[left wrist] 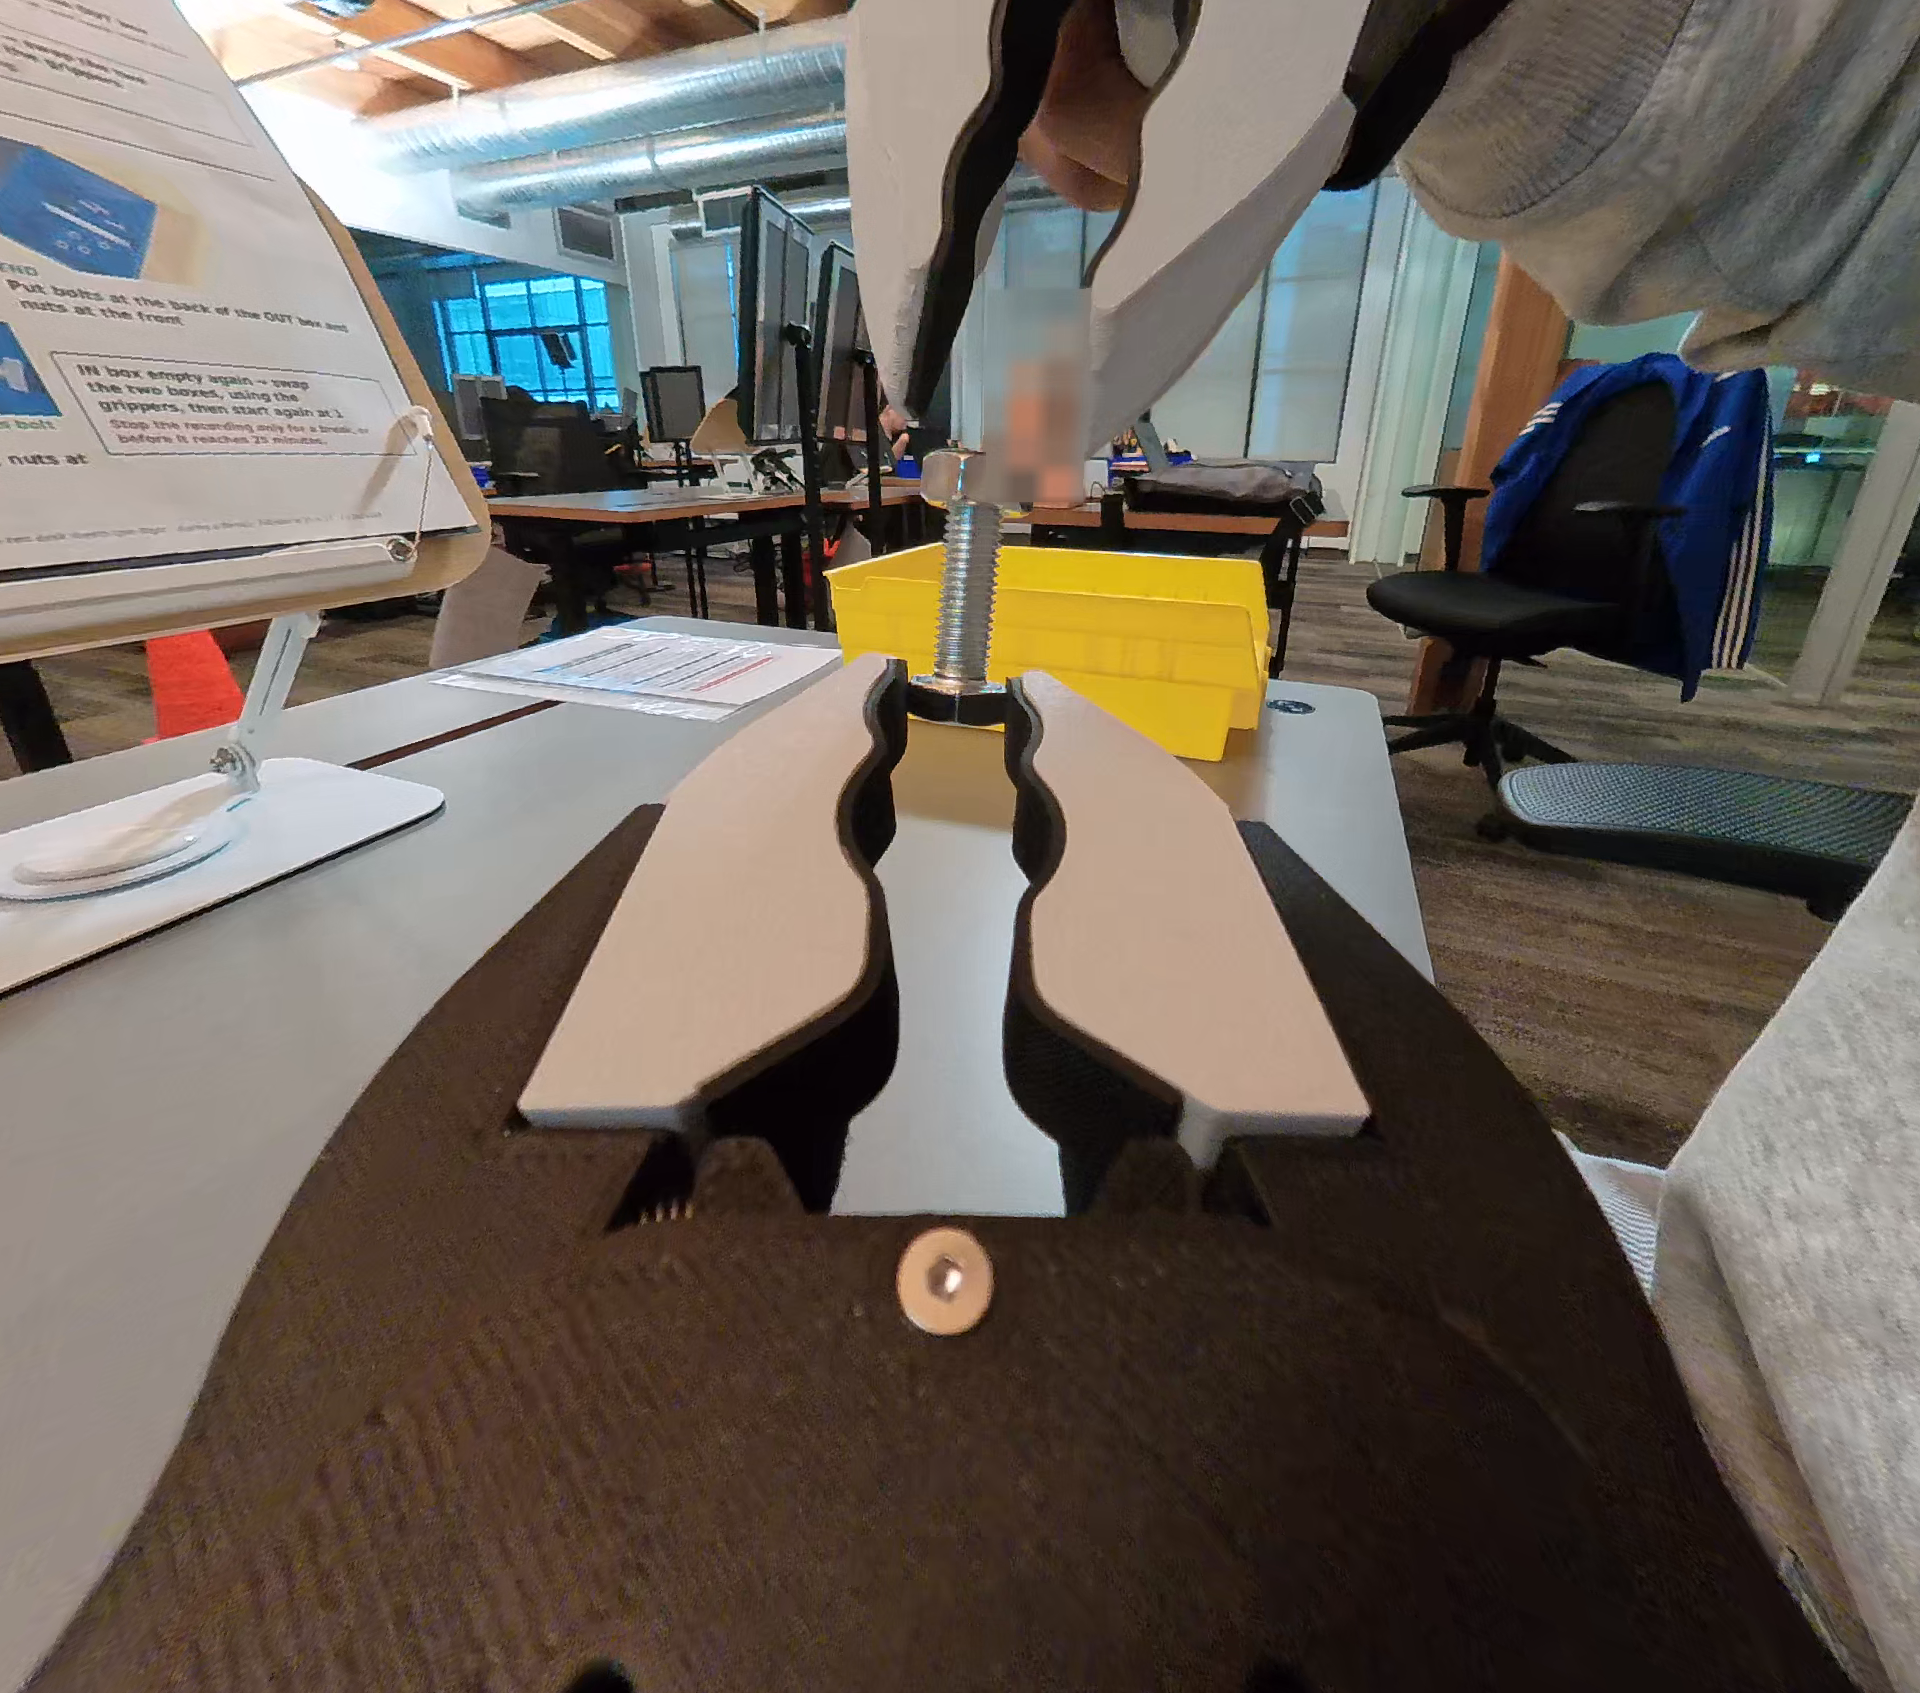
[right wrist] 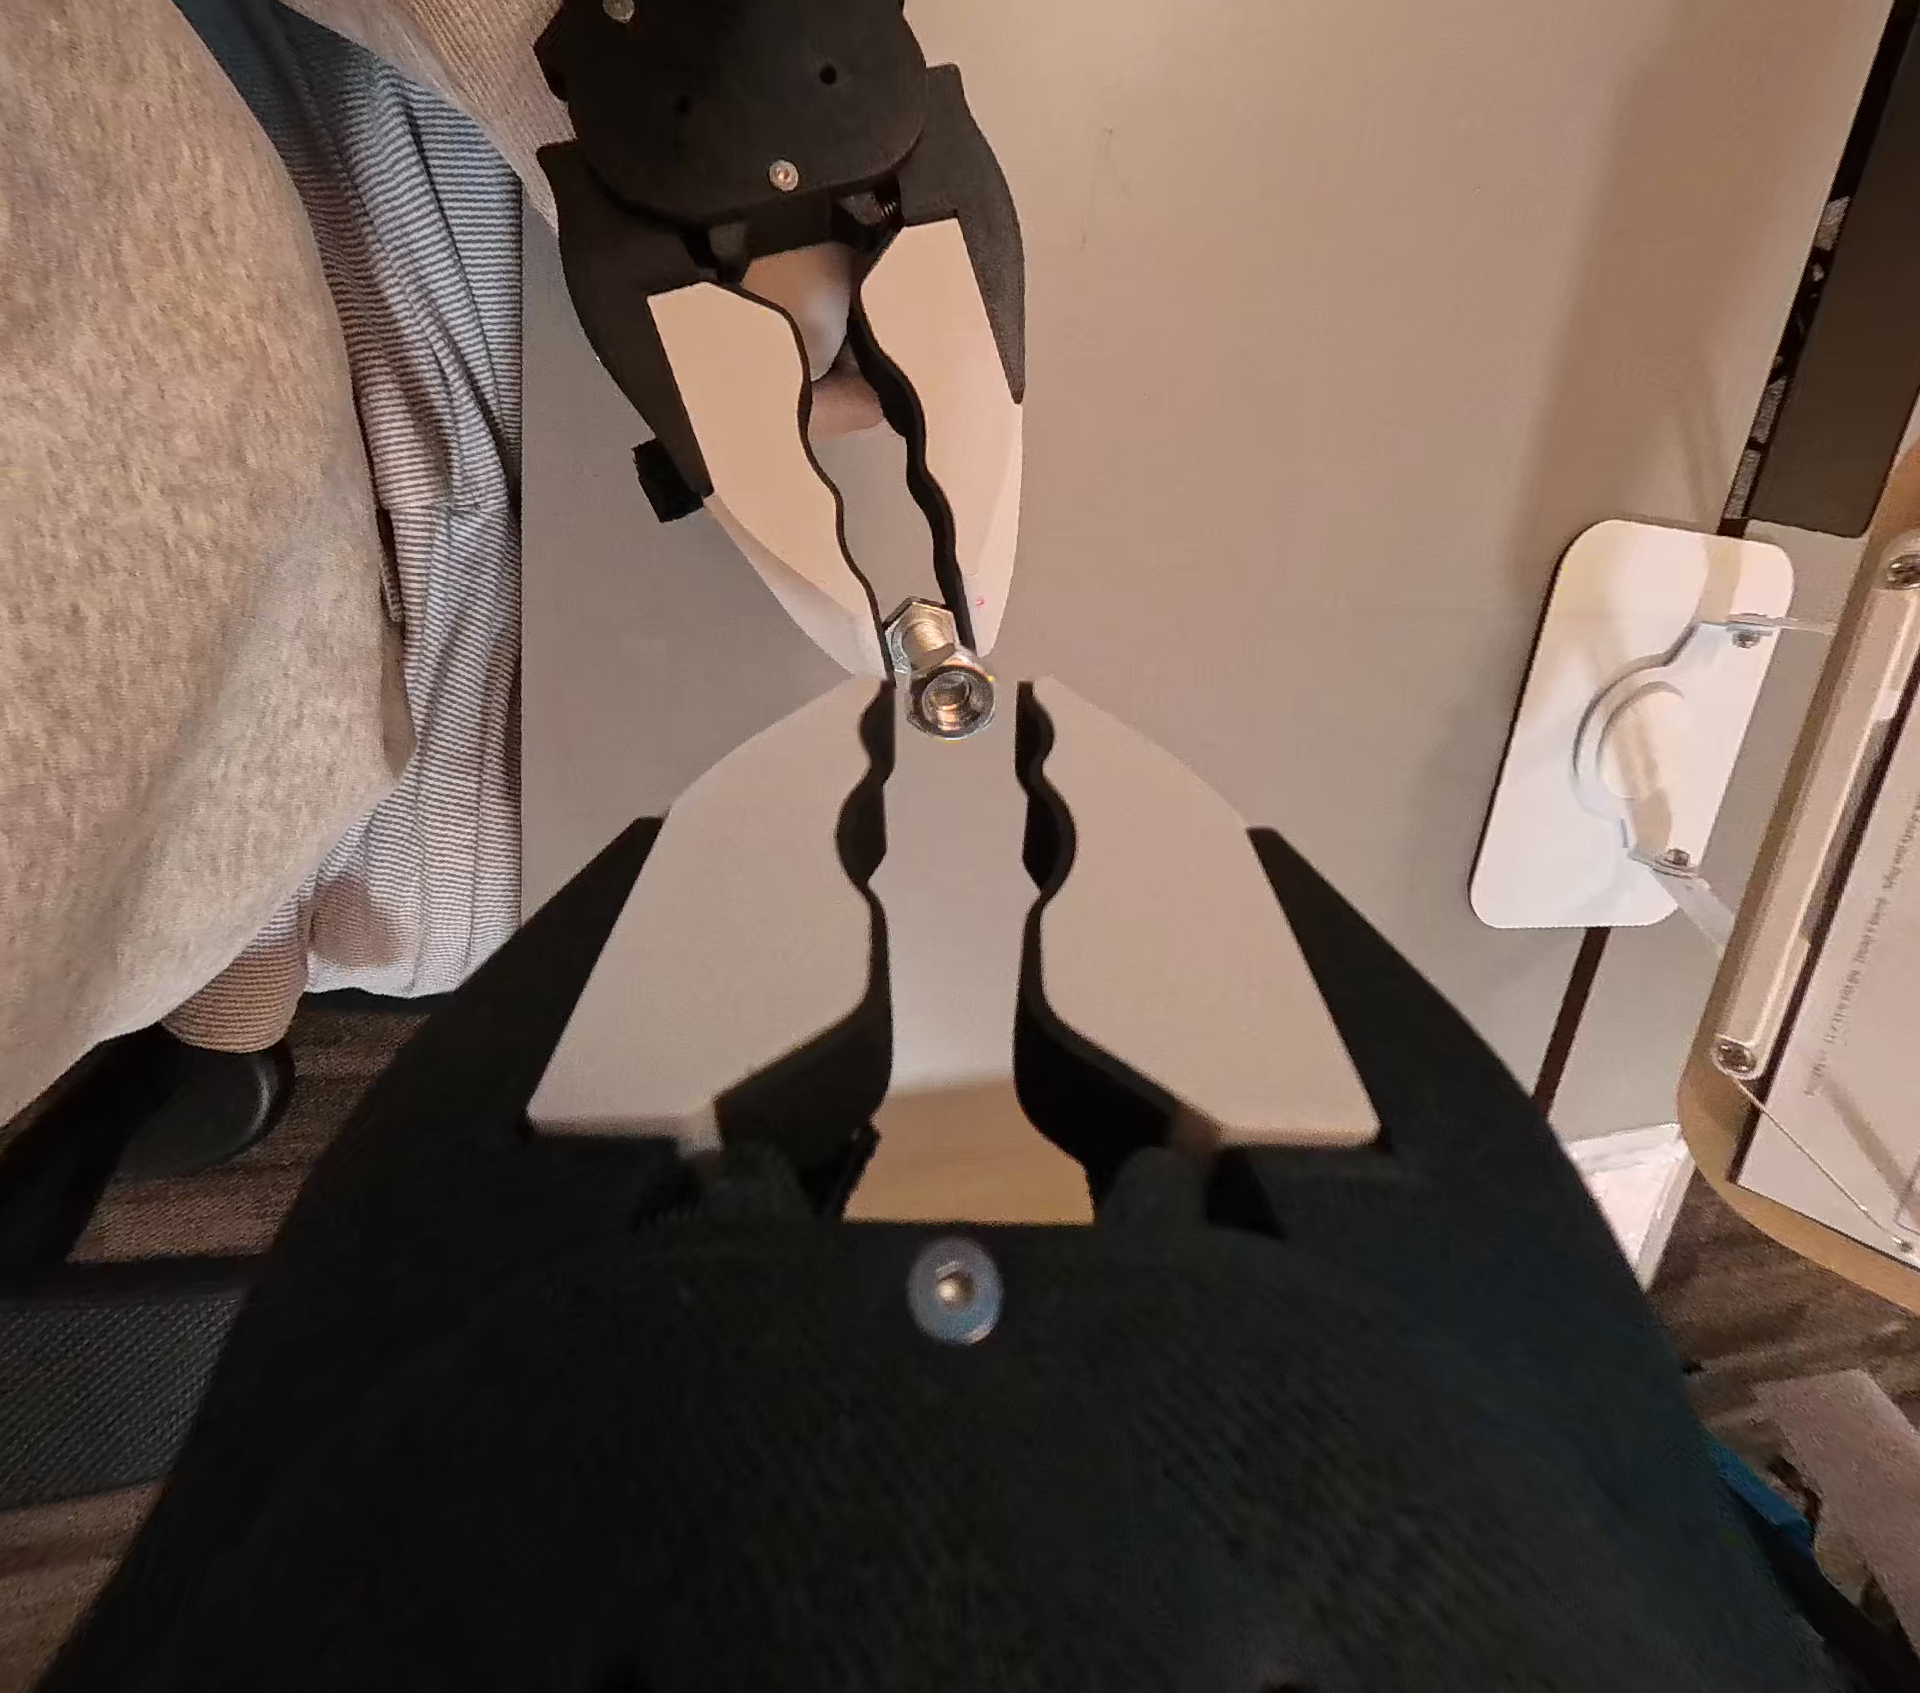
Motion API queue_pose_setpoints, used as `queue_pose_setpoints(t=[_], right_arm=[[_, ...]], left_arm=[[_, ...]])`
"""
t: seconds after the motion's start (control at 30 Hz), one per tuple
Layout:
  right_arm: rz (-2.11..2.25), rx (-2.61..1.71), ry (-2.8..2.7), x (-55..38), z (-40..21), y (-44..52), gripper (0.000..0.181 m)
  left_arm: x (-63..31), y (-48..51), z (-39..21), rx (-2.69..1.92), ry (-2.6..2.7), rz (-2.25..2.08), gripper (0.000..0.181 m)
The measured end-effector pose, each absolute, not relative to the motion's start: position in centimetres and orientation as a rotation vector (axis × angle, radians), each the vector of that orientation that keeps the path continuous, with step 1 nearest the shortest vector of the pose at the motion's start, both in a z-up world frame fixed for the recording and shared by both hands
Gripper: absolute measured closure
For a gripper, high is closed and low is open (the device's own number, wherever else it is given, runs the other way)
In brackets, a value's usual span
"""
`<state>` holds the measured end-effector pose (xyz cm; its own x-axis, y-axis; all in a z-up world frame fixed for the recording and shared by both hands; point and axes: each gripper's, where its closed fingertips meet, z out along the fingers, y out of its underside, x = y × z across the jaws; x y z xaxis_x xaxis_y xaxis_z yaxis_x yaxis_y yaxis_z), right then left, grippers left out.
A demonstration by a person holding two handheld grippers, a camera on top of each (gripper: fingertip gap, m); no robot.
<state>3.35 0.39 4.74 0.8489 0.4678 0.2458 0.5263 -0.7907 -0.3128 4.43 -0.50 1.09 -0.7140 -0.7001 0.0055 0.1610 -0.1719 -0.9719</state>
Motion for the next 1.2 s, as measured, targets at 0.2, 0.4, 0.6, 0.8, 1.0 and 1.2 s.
queue_pose_setpoints(t=[0.2,0.4,0.6,0.8,1.0,1.2], right_arm=[[-0.178,-2.631,-0.769,2.6,4.6,0.4,0.165],[-0.172,-2.642,-0.794,2.3,4.3,0.4,0.166],[-0.196,-2.636,-0.793,2.6,4.6,0.5,0.165],[-0.24,-2.64,-0.877,3.1,4.5,-0.1,0.16],[-0.245,-2.598,-1.039,2.9,3.8,-0.6,0.155],[-0.263,-2.583,-1.075,3.0,3.7,-0.6,0.161]], left_arm=[[4.4,-0.6,1.1,-0.625,1.524,-1.941,0.162],[4.4,-0.6,1.1,-0.622,1.526,-1.942,0.162],[4.4,-0.6,1.2,-0.622,1.522,-1.946,0.162],[4.3,-0.7,1.1,-0.613,1.528,-1.955,0.162],[4.0,-1.0,1.2,-0.588,1.539,-1.972,0.162],[3.7,-1.3,1.2,-0.569,1.546,-1.982,0.162]])
